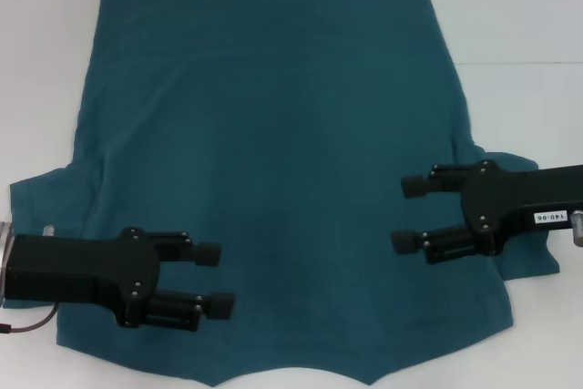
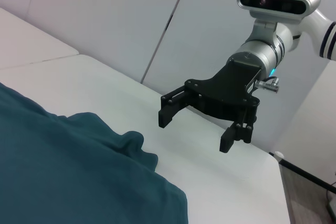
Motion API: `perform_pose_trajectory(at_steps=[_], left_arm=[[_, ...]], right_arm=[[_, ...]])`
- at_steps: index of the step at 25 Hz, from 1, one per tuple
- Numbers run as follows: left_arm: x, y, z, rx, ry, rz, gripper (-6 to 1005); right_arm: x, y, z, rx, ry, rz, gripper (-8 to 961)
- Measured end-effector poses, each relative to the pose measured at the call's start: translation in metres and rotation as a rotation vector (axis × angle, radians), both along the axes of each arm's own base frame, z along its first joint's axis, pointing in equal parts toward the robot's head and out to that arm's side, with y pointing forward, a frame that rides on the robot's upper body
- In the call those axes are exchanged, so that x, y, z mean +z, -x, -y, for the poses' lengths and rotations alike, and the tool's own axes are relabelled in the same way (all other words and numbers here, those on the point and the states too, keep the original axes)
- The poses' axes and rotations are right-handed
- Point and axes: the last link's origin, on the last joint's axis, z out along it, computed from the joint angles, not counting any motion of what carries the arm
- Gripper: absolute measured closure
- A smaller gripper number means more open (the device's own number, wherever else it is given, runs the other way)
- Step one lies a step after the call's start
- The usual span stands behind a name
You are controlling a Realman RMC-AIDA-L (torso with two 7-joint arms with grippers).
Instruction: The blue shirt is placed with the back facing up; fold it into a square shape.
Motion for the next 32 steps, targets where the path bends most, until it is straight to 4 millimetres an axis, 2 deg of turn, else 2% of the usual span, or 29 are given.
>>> perform_pose_trajectory(at_steps=[25, 32], left_arm=[[0.004, -0.002, -0.004, 0.072, 0.005, 0.038, 171], [0.015, 0.003, -0.014, 0.258, -0.034, 0.092, 172]], right_arm=[[0.002, -0.001, 0.000, -0.059, 0.016, -0.014, 11], [0.016, -0.006, -0.006, -0.244, -0.005, -0.114, 12]])
